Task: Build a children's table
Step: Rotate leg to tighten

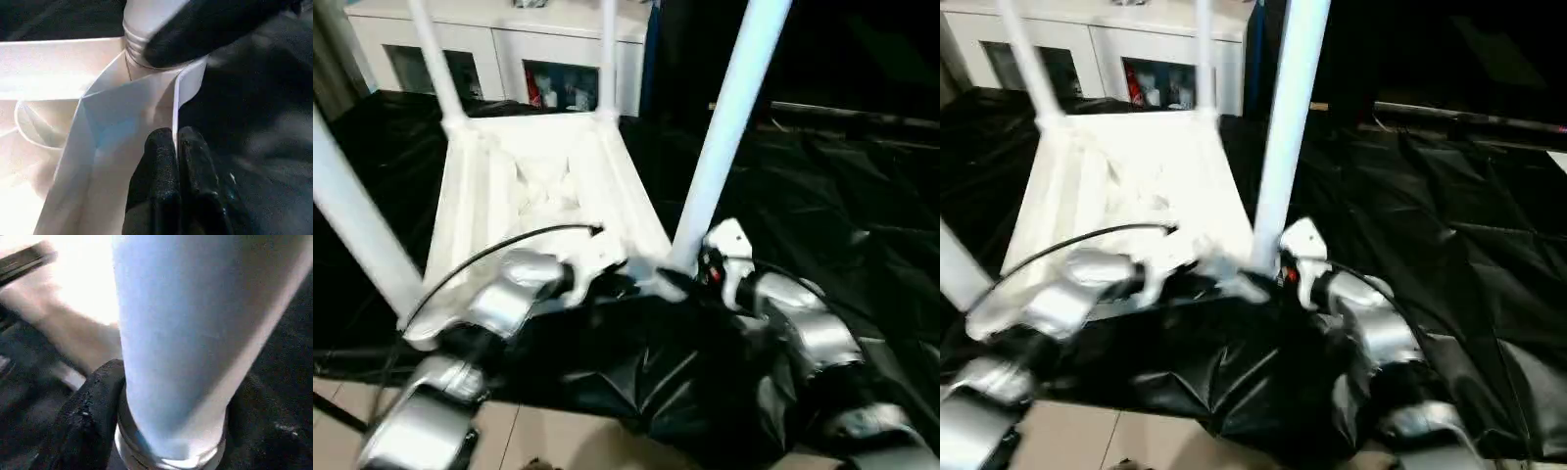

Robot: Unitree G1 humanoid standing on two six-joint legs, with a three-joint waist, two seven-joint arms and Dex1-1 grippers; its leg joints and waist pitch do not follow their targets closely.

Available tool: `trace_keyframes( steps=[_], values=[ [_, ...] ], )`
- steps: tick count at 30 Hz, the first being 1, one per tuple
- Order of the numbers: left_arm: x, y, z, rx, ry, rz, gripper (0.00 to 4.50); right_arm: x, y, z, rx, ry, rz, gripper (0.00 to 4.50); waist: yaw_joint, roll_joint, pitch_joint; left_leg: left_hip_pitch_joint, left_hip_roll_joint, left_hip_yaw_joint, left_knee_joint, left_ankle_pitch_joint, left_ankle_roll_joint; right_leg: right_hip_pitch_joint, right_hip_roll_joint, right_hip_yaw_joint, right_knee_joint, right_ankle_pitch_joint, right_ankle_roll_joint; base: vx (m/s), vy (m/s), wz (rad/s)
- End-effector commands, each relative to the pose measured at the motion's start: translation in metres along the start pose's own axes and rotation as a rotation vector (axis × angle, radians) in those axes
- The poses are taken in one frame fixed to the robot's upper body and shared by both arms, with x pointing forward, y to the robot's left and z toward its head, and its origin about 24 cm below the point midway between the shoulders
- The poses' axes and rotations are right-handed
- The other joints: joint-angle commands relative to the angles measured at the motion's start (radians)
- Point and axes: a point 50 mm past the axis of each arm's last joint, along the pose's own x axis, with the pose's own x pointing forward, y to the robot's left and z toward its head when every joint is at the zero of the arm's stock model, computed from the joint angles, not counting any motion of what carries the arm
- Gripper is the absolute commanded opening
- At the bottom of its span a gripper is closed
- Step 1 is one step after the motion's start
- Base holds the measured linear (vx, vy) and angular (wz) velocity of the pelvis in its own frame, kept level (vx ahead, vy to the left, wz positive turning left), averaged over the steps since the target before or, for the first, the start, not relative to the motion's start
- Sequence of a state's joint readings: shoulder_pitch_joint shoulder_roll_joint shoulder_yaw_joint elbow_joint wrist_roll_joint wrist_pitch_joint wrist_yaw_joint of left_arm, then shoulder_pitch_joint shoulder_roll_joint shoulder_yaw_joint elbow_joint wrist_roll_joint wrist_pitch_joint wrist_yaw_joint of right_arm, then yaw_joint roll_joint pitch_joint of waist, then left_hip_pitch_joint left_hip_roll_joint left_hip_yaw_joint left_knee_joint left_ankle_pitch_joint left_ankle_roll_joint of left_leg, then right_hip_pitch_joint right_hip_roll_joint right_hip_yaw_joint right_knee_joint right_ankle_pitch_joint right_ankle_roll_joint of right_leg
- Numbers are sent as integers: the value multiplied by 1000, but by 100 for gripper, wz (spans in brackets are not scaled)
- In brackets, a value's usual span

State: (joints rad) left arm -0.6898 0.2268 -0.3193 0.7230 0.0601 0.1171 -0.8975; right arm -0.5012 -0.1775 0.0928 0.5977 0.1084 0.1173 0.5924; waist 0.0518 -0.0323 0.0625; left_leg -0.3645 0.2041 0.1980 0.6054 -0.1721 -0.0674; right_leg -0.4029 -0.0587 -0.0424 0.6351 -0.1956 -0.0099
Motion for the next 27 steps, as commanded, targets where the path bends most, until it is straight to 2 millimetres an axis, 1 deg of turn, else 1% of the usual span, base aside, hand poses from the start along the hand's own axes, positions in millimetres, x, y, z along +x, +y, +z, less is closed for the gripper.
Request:
trace_keyframes(
  steps=[1, 2, 3, 5, 6, 7, 8, 9, 10, 11, 12, 13, 14, 15, 16, 17, 18, 19, 20, 21, 22, 24, 25, 26, 27],
  values=[
    [10, 3, 9, -41, -40, 111, 0, 8, 11, -20, 28, 100, -36, 268, 3, -14, -65, 10, 19, -24, -71, -248, -7, 38, -77, 37, -111, -436, -124, 0, 0, 0],
    [14, 3, 10, -40, -37, 116, 0, 11, 15, -20, 10, 101, -29, 268, 5, -6, -65, 11, 20, -24, -71, -246, -6, 37, -78, 38, -111, -419, -129, 0, 0, 0],
    [16, 2, 11, -38, -34, 119, 0, 14, 18, -19, -3, 101, -21, 268, 5, -8, -66, 12, 20, -22, -71, -251, 1, 35, -76, 39, -111, -384, -138, 0, 0, 0],
    [21, 0, 15, -33, -42, 113, 0, 20, 28, -13, -42, 61, 31, 268, 7, -10, -68, 12, 19, -20, -70, -260, 12, 36, -76, 40, -110, -363, -147, 0, 0, 0],
    [22, -1, 16, -25, -46, 102, 0, 22, 31, -9, -51, 35, 55, 302, 7, -10, -68, 12, 19, -21, -70, -258, 14, 38, -77, 41, -109, -354, -149, 0, 0, 0],
    [23, -2, 16, -15, -47, 95, 0, 22, 31, -5, -54, 10, 70, 323, 8, -9, -70, 10, 19, -20, -71, -259, 18, 40, -75, 40, -109, -333, -154, 0, 0, 0],
    [22, -2, 16, -6, -51, 88, 0, 22, 30, -3, -50, -6, 82, 336, 9, -10, -69, 10, 19, -21, -71, -261, 19, 41, -75, 40, -108, -334, -154, 0, 0, 0],
    [19, -2, 15, 4, -59, 62, 0, 18, 26, 3, -61, -36, 106, 336, 10, -10, -71, 10, 19, -21, -71, -262, 23, 41, -76, 40, -107, -334, -155, 0, 0, 0],
    [19, -2, 15, 4, -59, 62, 0, 18, 26, 3, -61, -36, 106, 346, 11, -10, -71, 10, 20, -21, -71, -264, 25, 42, -76, 39, -108, -338, -156, 0, 0, 0],
    [15, -3, 15, 32, -86, 12, 0, 12, 22, 8, -91, -59, 149, 359, 11, -13, -71, 10, 19, -21, -70, -268, 30, 41, -77, 38, -111, -359, -151, 0, 0, 0],
    [15, -3, 15, 32, -86, 12, 0, 12, 22, 8, -91, -59, 149, 359, 12, -13, -72, 8, 20, -21, -70, -266, 32, 43, -77, 38, -110, -360, -148, 0, 0, 0],
    [10, -6, 14, 53, -109, -51, 0, 2, 19, 11, -111, -68, 238, 372, 12, -13, -71, 9, 20, -20, -71, -263, 37, 41, -76, 38, -112, -359, -147, 0, 0, 0],
    [10, -6, 14, 53, -109, -51, 0, 2, 19, 11, -111, -68, 238, 372, 16, -13, -71, 10, 22, -21, -70, -260, 42, 43, -77, 39, -112, -353, -146, 0, 0, 0],
    [3, -9, 11, 60, -119, -120, 0, -11, 16, 11, -150, -53, 340, 372, 17, -13, -71, 9, 24, -20, -71, -256, 49, 42, -77, 40, -109, -337, -153, 0, 0, 0],
    [1, -10, 9, 53, -114, -139, 0, -16, 15, 10, -169, -42, 376, 372, 20, -12, -72, 6, 28, -21, -72, -243, 54, 45, -78, 40, -103, -305, -160, 0, 0, 0],
    [1, -10, 9, 53, -114, -139, 0, -16, 15, 10, -169, -42, 376, 372, 19, -11, -71, 7, 28, -19, -72, -247, 55, 42, -76, 40, -103, -296, -166, 0, 0, 0],
    [-3, -11, 7, 66, -113, -172, 0, -23, 15, 7, -193, -17, 439, 372, 18, -13, -71, 7, 28, -19, -72, -249, 55, 42, -76, 39, -103, -298, -169, 0, 0, 0],
    [-9, -13, 4, 76, -118, -224, 0, -35, 13, 4, -217, 17, 508, 372, 21, -13, -71, 9, 30, -20, -72, -245, 57, 43, -78, 39, -103, -300, -169, 0, 0, 0],
    [-13, -15, 3, 80, -127, -258, 0, -40, 11, 4, -220, 29, 534, 372, 22, -13, -69, 9, 30, -19, -72, -249, 59, 41, -77, 40, -104, -305, -170, 0, 0, 0],
    [-17, -16, 2, 75, -133, -293, 0, -44, 8, 4, -223, 39, 550, 372, 25, -15, -70, 10, 32, -19, -72, -253, 59, 42, -79, 41, -102, -308, -174, 0, 0, 0],
    [-19, -17, 2, 75, -136, -317, 0, -46, 6, 4, -225, 44, 558, 372, 26, -15, -71, 7, 32, -19, -74, -244, 59, 42, -77, 40, -99, -297, -177, 0, 0, 0],
    [-21, -18, 2, 75, -138, -333, 0, -48, 5, 4, -226, 48, 566, 372, 25, -12, -71, 10, 33, -18, -75, -247, 56, 37, -76, 40, -99, -291, -184, 0, 0, 0],
    [-26, -20, 0, 80, -133, -378, 0, -51, 4, 6, -231, 52, 583, 372, 31, -13, -71, 11, 33, -17, -73, -244, 51, 39, -78, 41, -98, -282, -191, 0, 0, 0],
    [-29, -20, 0, 85, -128, -390, 0, -52, 4, 6, -227, 55, 589, 372, 33, -12, -71, 10, 34, -17, -74, -241, 50, 39, -79, 41, -97, -280, -191, 0, 0, 0],
    [-32, -20, -2, 85, -117, -404, 0, -52, 4, 6, -236, 65, 604, 372, 34, -10, -71, 12, 36, -17, -75, -239, 48, 37, -77, 42, -96, -265, -194, 0, 0, 0]
  ],
)
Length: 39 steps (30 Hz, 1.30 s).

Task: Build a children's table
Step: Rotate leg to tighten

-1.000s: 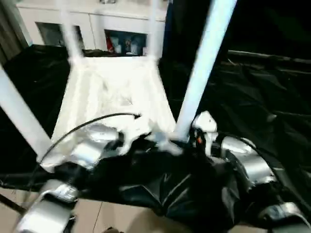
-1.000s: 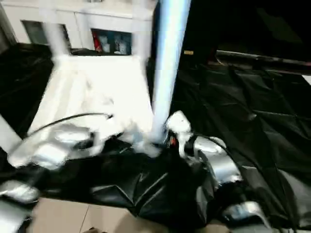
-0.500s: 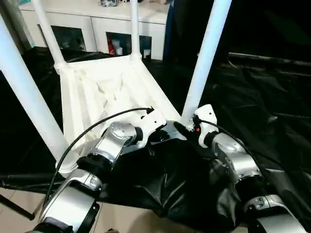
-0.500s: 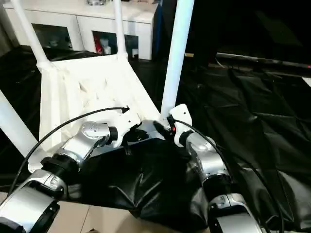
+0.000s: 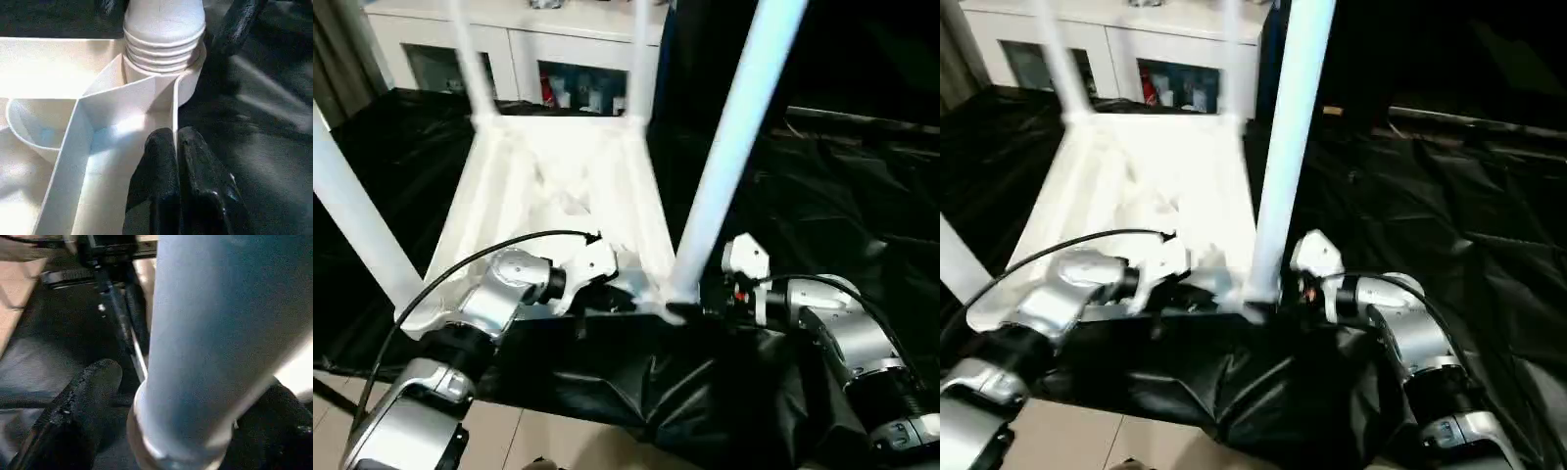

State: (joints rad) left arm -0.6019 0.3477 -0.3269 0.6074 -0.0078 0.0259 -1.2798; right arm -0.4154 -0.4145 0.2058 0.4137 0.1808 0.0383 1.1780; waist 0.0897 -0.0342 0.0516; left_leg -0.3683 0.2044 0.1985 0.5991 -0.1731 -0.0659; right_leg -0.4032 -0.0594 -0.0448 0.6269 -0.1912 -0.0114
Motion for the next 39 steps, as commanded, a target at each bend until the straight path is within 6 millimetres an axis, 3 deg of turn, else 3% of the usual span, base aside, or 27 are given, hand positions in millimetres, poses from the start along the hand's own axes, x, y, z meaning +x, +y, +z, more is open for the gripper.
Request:
trace_keyframes(
  steps=[1, 7, 15, 19, 20, 23, 25, 26, 28, 31, 33, 34, 39],
  values=[
    [0, -4, 11, 19, -72, -72, 0, -4, 2, 1, -12, 23, 45, 372, -4, -10, -59, 16, 34, -16, -69, -239, 46, 36, -75, 44, -88, -271, -192, 0, 0, 0],
    [-4, -2, 11, 20, -71, -66, 0, -2, 5, 1, 3, 25, 63, 326, -6, -13, -56, 17, 33, -18, -71, -261, 28, 36, -78, 44, -94, -327, -172, 0, 0, 0],
    [-4, -1, 14, 21, -86, -49, 0, -2, 7, -2, 23, 22, 75, 261, -5, -15, -57, 16, 32, -17, -70, -245, 33, 37, -77, 45, -92, -307, -174, 0, 0, 0],
    [-2, 5, 13, 14, -77, 28, 0, -1, 8, -6, 67, 5, 26, 251, -3, -15, -56, 15, 32, -17, -71, -248, 32, 37, -78, 45, -94, -318, -170, 0, 0, 0],
    [1, 10, 13, 3, -64, 94, 0, 1, 3, -11, 102, 0, -60, 249, -6, -16, -53, 17, 31, -17, -72, -259, 24, 33, -76, 44, -99, -351, -162, 0, 0, 0],
    [12, 23, 18, -40, -75, 244, 0, 9, -10, -23, 212, 7, -286, 248, -13, -17, -53, 19, 27, -20, -72, -281, 1, 32, -78, 40, -105, -419, -146, 0, 0, 0],
    [28, 32, 26, -60, -84, 359, 0, 22, -14, -32, 292, 20, -440, 247, -21, -12, -51, 17, 24, -23, -74, -295, -13, 31, -77, 38, -110, -451, -134, 0, 0, 0],
    [32, 34, 28, -62, -84, 380, 0, 25, -14, -33, 302, 22, -464, 247, -26, -16, -52, 21, 23, -25, -73, -313, -20, 30, -79, 36, -115, -485, -121, 0, 0, 0],
    [46, 36, 36, -77, -92, 429, 0, 44, -13, -29, 317, 1, -523, 246, -31, -5, -51, 22, 21, -25, -71, -320, -7, 28, -80, 38, -124, -495, -113, 0, 0, 0],
    [54, 37, 40, -66, -83, 445, 0, 55, -13, -24, 313, -6, -551, 246, -31, -8, -57, 15, 20, -26, -73, -293, 2, 35, -78, 39, -117, -439, -120, 0, 0, 0],
    [60, 36, 44, -47, -81, 430, 0, 69, -13, -13, 297, -51, -519, 246, -34, 4, -59, 13, 21, -26, -74, -290, 6, 37, -75, 39, -110, -373, -144, 0, 0, 0],
    [59, 36, 45, -43, -84, 422, 0, 69, -13, -12, 297, -62, -510, 302, -35, 1, -59, 10, 20, -25, -74, -288, 12, 40, -75, 38, -110, -358, -148, 0, 0, 0],
    [51, 34, 43, -10, -108, 340, 0, 57, -16, -4, 266, -110, -417, 344, -32, 3, -61, 11, 21, -23, -73, -284, 32, 44, -76, 39, -108, -331, -165, 0, 0, 0]
  ],
)
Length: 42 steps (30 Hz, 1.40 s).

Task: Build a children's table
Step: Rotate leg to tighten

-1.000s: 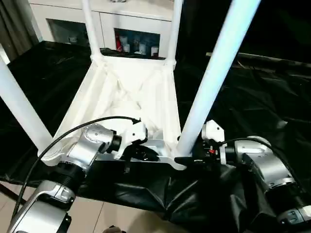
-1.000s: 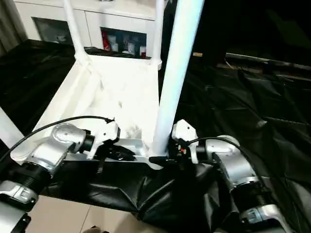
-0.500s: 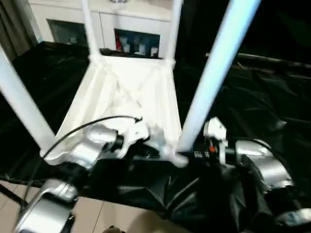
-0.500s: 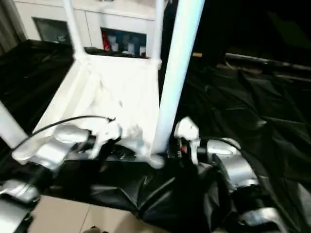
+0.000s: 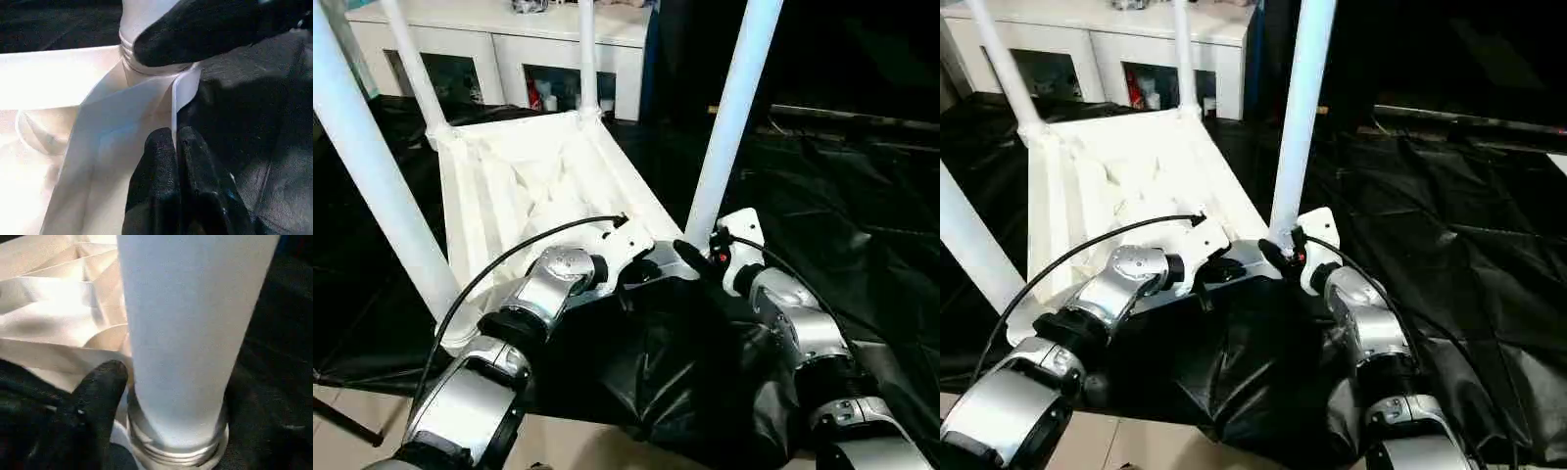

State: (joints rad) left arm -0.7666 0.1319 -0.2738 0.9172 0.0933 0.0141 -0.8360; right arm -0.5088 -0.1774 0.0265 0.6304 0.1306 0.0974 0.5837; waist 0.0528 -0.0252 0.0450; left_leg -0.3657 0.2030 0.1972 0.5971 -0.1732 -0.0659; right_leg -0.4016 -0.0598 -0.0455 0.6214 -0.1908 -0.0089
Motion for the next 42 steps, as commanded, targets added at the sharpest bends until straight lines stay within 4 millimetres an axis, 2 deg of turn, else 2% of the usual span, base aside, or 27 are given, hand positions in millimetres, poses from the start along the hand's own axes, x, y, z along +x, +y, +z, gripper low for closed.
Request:
trace_keyframes(
  steps=[1, 3, 4, 6, 7, 9, 10, 12, 15, 17, 20, 21, 22, 30, 34, 36, 37, 38, 39, 41, 42],
  values=[
    [4, -3, 25, 67, -124, -49, 0, 9, 32, -3, -12, 15, 244, 363, 5, -8, -53, 9, 25, -21, -72, -282, 35, 40, -76, 40, -103, -324, -171, 0, 0, 0],
    [0, -5, 24, 81, -140, -89, 0, 3, 30, -3, -38, 26, 286, 368, 8, -7, -54, 9, 26, -21, -71, -277, 40, 42, -76, 41, -101, -311, -176, 0, 0, 0],
    [-6, -6, 19, 90, -137, -139, 0, -6, 27, -4, -72, 46, 366, 368, 7, -12, -54, 9, 27, -20, -72, -277, 43, 42, -76, 41, -100, -307, -178, 0, 0, 0],
    [-10, -7, 17, 104, -137, -173, 0, -12, 25, -4, -93, 57, 420, 368, 13, -9, -53, 10, 31, -21, -73, -272, 50, 42, -79, 42, -98, -301, -185, 0, 0, 0],
    [-18, -8, 11, 109, -121, -224, 0, -24, 21, -4, -131, 76, 497, 368, 14, -12, -54, 10, 34, -21, -73, -270, 52, 43, -80, 41, -94, -290, -191, 0, 0, 0],
    [-27, -10, 7, 118, -124, -289, 0, -34, 17, -2, -156, 91, 554, 368, 18, -10, -54, 10, 35, -19, -72, -255, 61, 42, -81, 43, -93, -262, -199, 0, 0, 0],
    [-31, -11, 6, 117, -127, -321, 0, -38, 15, -2, -163, 99, 577, 368, 21, -12, -55, 10, 36, -18, -73, -243, 62, 45, -80, 41, -89, -244, -205, 0, 0, 0],
    [-42, -15, 1, 107, -115, -412, 0, -46, 11, 0, -194, 127, 631, 368, 25, -7, -56, 10, 40, -16, -74, -229, 63, 43, -78, 40, -84, -216, -216, 0, 0, 0],
    [-51, -16, -3, 105, -91, -464, 0, -49, 8, 0, -225, 153, 652, 368, 39, -3, -58, 16, 43, -10, -72, -207, 62, 38, -76, 41, -78, -152, -242, 0, 0, 0],
    [-56, -14, -5, 109, -80, -462, 0, -49, 7, 1, -228, 155, 654, 368, 43, -5, -57, 13, 41, -10, -72, -198, 57, 40, -77, 41, -76, -143, -242, 0, 0, 0],
    [-60, -12, -7, 106, -67, -453, 0, -47, 9, 3, -220, 150, 672, 368, 43, -9, -55, 11, 39, -11, -74, -213, 49, 42, -79, 41, -79, -181, -228, 0, 0, 0],
    [-61, -11, -7, 107, -68, -447, 0, -47, 10, 3, -218, 150, 678, 342, 41, -8, -55, 12, 40, -12, -75, -221, 42, 41, -80, 41, -81, -202, -221, 0, 0, 0],
    [-61, -10, -7, 102, -70, -440, 0, -46, 11, 3, -215, 151, 685, 342, 39, -12, -54, 12, 39, -13, -76, -225, 39, 41, -79, 41, -83, -213, -217, 0, 0, 0],
    [-64, -9, -5, 94, -81, -411, 0, -44, 17, 1, -197, 150, 717, 282, 36, -11, -54, 12, 38, -12, -74, -209, 42, 40, -78, 42, -82, -199, -216, 0, 0, 0],
    [-55, -1, -3, 73, -101, -281, 0, -39, 12, -6, -167, 145, 597, 277, 34, -11, -53, 12, 36, -13, -74, -212, 36, 40, -79, 42, -84, -205, -215, 0, 0, 0],
    [-49, 4, -3, 65, -86, -212, 0, -34, 7, -11, -142, 152, 491, 275, 28, -13, -51, 11, 33, -14, -75, -229, 27, 40, -79, 42, -89, -250, -203, 0, 0, 0],
    [-43, 10, -1, 51, -82, -124, 0, -28, 3, -16, -107, 152, 370, 274, 23, -12, -50, 13, 30, -14, -76, -244, 13, 36, -78, 41, -95, -291, -190, 0, 0, 0],
    [-40, 12, 0, 45, -83, -94, 0, -26, 1, -17, -96, 152, 328, 274, 22, -13, -52, 15, 29, -15, -75, -251, 5, 37, -79, 41, -95, -308, -186, 0, 0, 0],
    [-32, 12, 6, 23, -99, -53, 0, -21, 0, -21, -40, 147, 241, 274, 19, -15, -54, 10, 28, -20, -76, -242, -1, 45, -83, 40, -93, -319, -175, 0, 0, 0],
    [-24, 11, 9, 14, -99, -31, 0, -16, 3, -24, -11, 136, 185, 274, 14, -16, -53, 14, 28, -16, -74, -238, 5, 39, -79, 42, -98, -311, -173, 0, 0, 0],
    [-18, 9, 12, 13, -98, -19, 0, -12, 7, -25, 6, 126, 149, 274, 12, -11, -54, 11, 27, -18, -74, -229, 12, 42, -80, 43, -96, -291, -178, 0, 0, 0]
  ],
)
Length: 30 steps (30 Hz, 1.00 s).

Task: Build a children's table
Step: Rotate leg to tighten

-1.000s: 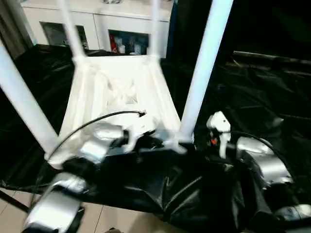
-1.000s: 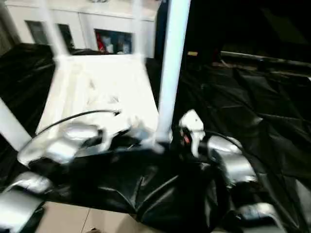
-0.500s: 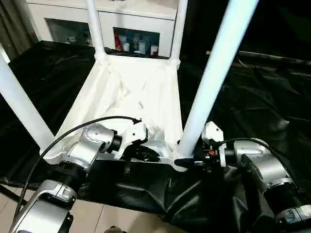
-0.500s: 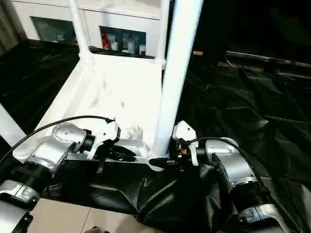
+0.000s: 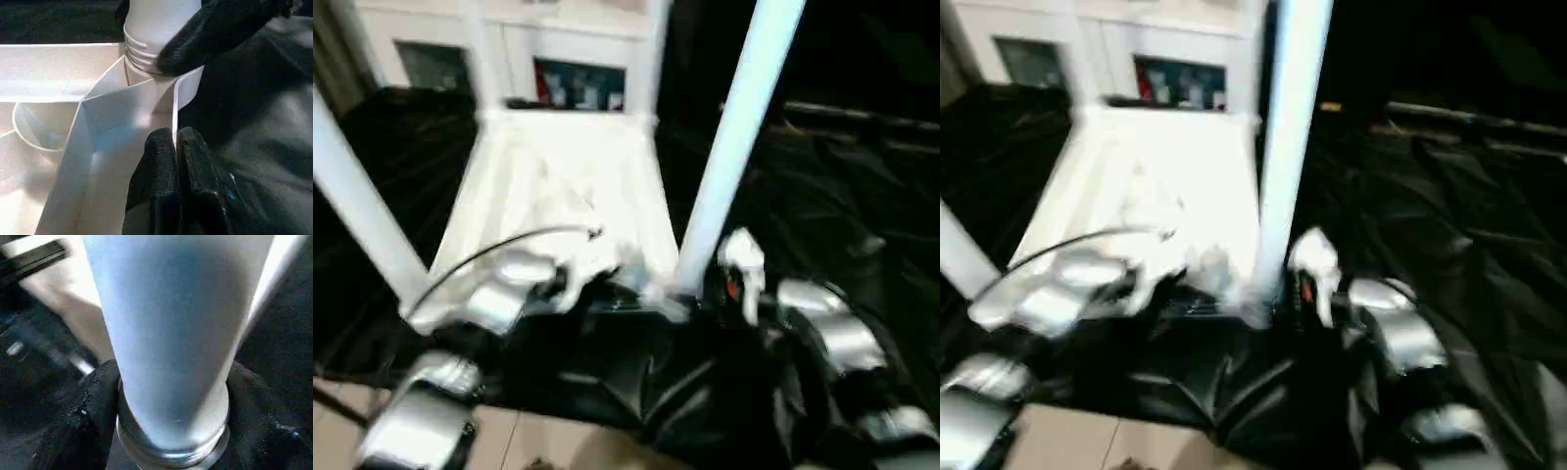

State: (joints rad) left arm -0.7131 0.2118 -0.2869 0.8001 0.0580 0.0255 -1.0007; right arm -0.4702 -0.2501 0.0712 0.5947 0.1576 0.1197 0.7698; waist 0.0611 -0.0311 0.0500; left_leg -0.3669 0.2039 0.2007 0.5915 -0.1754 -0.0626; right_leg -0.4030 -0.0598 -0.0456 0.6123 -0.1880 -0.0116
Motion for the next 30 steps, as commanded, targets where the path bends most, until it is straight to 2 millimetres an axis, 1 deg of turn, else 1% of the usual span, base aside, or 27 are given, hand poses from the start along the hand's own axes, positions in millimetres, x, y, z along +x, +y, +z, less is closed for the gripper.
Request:
trace_keyframes(
  steps=[1, 2, 3, 4, 5, 6, 7, 8, 11, 13, 14, 15, 16, 17, 18, 20, 21, 22, 23, 24, 28, 29, 30],
  values=[
    [8, 8, 19, -19, -89, 119, 0, 11, 11, -17, 54, 59, -54, 274, 4, -7, -59, 13, 27, -20, -68, -223, 14, 42, -79, 43, -87, -275, -179, 0, 0, 0],
    [13, 7, 21, -24, -90, 125, 0, 15, 13, -17, 59, 53, -70, 274, 3, -7, -59, 12, 28, -20, -68, -220, 16, 43, -78, 43, -86, -267, -182, 0, 0, 0],
    [15, 6, 22, -26, -90, 127, 0, 17, 15, -16, 61, 50, -77, 274, 2, -1, -60, 13, 27, -19, -68, -221, 16, 42, -78, 43, -87, -257, -185, 0, 0, 0],
    [23, 4, 25, -30, -91, 138, 0, 25, 21, -15, 73, 37, -89, 274, 1, 2, -60, 13, 27, -20, -68, -220, 14, 43, -77, 42, -85, -251, -186, 0, 0, 0],
    [25, 3, 26, -29, -91, 138, 0, 27, 23, -14, 75, 31, -87, 274, -1, 2, -61, 14, 27, -20, -69, -223, 14, 42, -75, 42, -85, -239, -190, 0, 0, 0],
    [30, 1, 27, -25, -93, 131, 0, 35, 31, -10, 87, 7, -56, 274, -2, 3, -61, 14, 25, -19, -68, -227, 17, 43, -75, 42, -86, -237, -193, 0, 0, 0],
    [31, 0, 27, -23, -95, 127, 0, 37, 34, -9, 87, 0, -27, 330, -2, 6, -60, 13, 24, -20, -68, -238, 21, 45, -76, 42, -89, -247, -193, 0, 0, 0],
    [33, -1, 28, -21, -99, 121, 0, 38, 37, -7, 87, -6, 2, 344, -1, 5, -60, 14, 25, -20, -68, -241, 23, 45, -77, 42, -90, -252, -192, 0, 0, 0],
    [32, -1, 28, -18, -102, 110, 0, 37, 39, -4, 78, -15, 35, 350, -1, 3, -60, 13, 26, -20, -69, -246, 31, 46, -78, 42, -90, -268, -187, 0, 0, 0],
    [26, -1, 26, -9, -117, 70, 0, 29, 38, 0, 17, -19, 117, 380, 1, 1, -60, 13, 28, -21, -70, -246, 33, 45, -78, 42, -91, -275, -184, 0, 0, 0],
    [25, -1, 25, -9, -120, 60, 0, 27, 38, 0, 3, -16, 135, 380, 3, 1, -61, 13, 28, -21, -69, -243, 36, 47, -78, 41, -90, -269, -183, 0, 0, 0],
    [22, -4, 26, -8, -152, 12, 0, 21, 36, 1, -13, -18, 183, 380, 4, 1, -61, 12, 28, -20, -68, -234, 44, 47, -78, 42, -89, -248, -186, 0, 0, 0],
    [19, -5, 27, -5, -175, -21, 0, 18, 36, 2, -23, -19, 216, 380, 5, 1, -63, 10, 29, -20, -67, -220, 52, 49, -79, 43, -84, -217, -197, 0, 0, 0],
    [15, -6, 26, -4, -184, -52, 0, 12, 34, 3, -42, -13, 260, 380, 5, -1, -62, 10, 28, -19, -67, -215, 57, 49, -79, 42, -85, -211, -201, 0, 0, 0],
    [10, -8, 24, 6, -186, -83, 0, 5, 32, 4, -64, 2, 309, 380, 8, -1, -62, 8, 29, -18, -65, -206, 67, 52, -79, 42, -82, -192, -207, 0, 0, 0],
    [3, -9, 19, 17, -176, -127, 0, -5, 28, 4, -91, 27, 361, 380, 10, 1, -62, 8, 31, -18, -65, -206, 74, 52, -79, 41, -80, -191, -216, 0, 0, 0],
    [-1, -11, 16, 19, -169, -161, 0, -10, 26, 5, -102, 37, 383, 380, 11, 1, -61, 8, 33, -17, -66, -207, 73, 50, -78, 40, -80, -197, -217, 0, 0, 0],
    [-2, -11, 16, 20, -168, -166, 0, -11, 25, 5, -104, 39, 386, 380, 12, 1, -60, 9, 33, -17, -66, -209, 71, 49, -77, 39, -81, -205, -216, 0, 0, 0],
    [-11, -13, 10, 24, -148, -229, 0, -20, 20, 7, -120, 53, 416, 380, 15, 1, -60, 10, 36, -16, -67, -210, 67, 48, -77, 39, -79, -208, -218, 0, 0, 0],
    [-14, -14, 8, 24, -135, -252, 0, -23, 19, 8, -127, 59, 431, 380, 16, 3, -61, 10, 37, -16, -67, -211, 66, 48, -78, 39, -77, -208, -219, 0, 0, 0],
    [-23, -16, 4, 32, -110, -308, 0, -29, 16, 9, -139, 69, 459, 380, 23, 4, -59, 14, 39, -15, -69, -223, 58, 42, -78, 40, -80, -229, -216, 0, 0, 0],
    [-30, -16, 1, 37, -89, -336, 0, -31, 15, 10, -142, 75, 473, 356, 29, 6, -59, 17, 41, -14, -69, -227, 54, 39, -79, 42, -80, -237, -215, 0, 0, 0],
    [-33, -16, -1, 39, -78, -345, 0, -31, 15, 10, -142, 76, 477, 347, 32, 6, -59, 17, 42, -15, -70, -227, 48, 39, -78, 42, -79, -231, -217, 0, 0, 0]
  ],
)
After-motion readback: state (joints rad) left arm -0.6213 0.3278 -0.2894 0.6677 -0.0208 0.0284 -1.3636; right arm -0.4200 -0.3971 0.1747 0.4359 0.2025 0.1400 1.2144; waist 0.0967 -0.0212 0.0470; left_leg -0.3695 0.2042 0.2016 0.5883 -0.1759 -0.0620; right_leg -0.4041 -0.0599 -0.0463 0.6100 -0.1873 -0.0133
